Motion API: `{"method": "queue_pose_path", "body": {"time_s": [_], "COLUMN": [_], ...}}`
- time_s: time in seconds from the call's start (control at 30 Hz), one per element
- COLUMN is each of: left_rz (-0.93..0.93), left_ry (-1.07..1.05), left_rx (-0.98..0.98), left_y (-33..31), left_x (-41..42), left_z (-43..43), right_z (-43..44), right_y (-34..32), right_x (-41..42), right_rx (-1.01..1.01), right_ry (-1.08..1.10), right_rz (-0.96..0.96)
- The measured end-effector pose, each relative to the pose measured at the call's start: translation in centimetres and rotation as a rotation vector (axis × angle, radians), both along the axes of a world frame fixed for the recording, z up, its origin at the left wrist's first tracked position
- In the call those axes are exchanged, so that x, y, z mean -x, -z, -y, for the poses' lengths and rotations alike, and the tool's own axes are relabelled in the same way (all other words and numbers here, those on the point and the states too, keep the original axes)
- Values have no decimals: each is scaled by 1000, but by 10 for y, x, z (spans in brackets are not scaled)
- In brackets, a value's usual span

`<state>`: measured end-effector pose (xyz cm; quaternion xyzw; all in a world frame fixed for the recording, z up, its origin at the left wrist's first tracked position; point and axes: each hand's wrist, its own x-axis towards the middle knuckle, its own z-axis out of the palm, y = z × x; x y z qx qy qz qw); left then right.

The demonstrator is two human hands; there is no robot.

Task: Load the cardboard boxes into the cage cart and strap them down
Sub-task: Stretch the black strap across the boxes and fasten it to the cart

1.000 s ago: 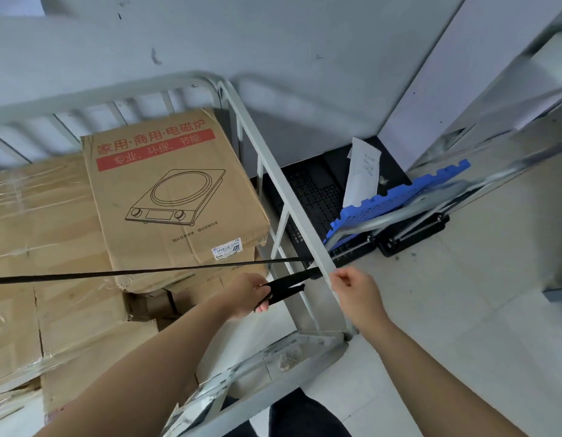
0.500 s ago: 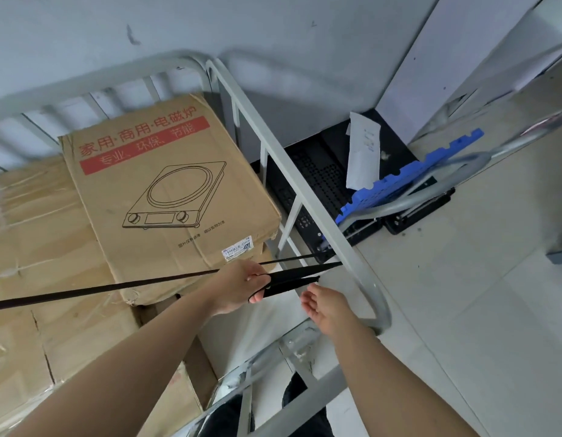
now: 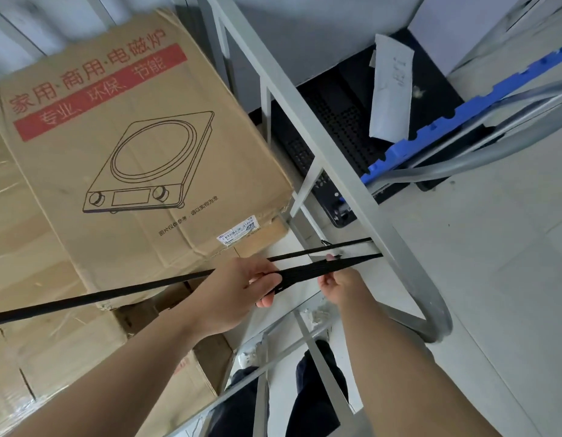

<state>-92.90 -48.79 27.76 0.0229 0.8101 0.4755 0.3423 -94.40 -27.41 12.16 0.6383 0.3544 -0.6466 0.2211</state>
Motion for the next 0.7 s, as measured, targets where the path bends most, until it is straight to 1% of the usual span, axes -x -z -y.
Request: {"method": "queue_pose_path", "body": {"time_s": [0.07,0.17,0.2,0.27,0.3,0.33,0.4,0.5,0.57,0.6,0.63,0.7], "left_rz": [-10,-7,-2,9,12,13,15,10,5,4,1,-2], "left_ry": [-9,-21,-19,-10,-4,1,10,4,-1,-1,-3,-13], "left_rx": [-7,-3,-4,-3,-1,-1,-4,-20,-25,-23,-23,-25], "left_y": [9,24,29,38,42,45,50,54,56,57,56,56], "left_x": [-1,-4,-4,-3,-2,0,2,4,3,2,1,-1], "left_z": [-5,-18,-23,-32,-36,-40,-45,-49,-50,-50,-50,-51], "right_z": [-7,-17,-21,-31,-36,-40,-44,-43,-44,-45,-45,-45], "right_y": [13,25,26,24,26,26,26,24,28,31,30,38], "right_x": [-2,-4,-3,-2,0,3,5,2,0,-1,-1,1], "right_rx": [-4,-173,-237,-456,-562,-574,-545,-635,-693,-690,-636,-467], "right_ry": [-54,-196,-299,-645,-722,-772,-807,-852,-808,-775,-723,-574], "right_rz": [-33,-132,-126,-12,21,34,-12,51,-20,-48,-68,-126]}}
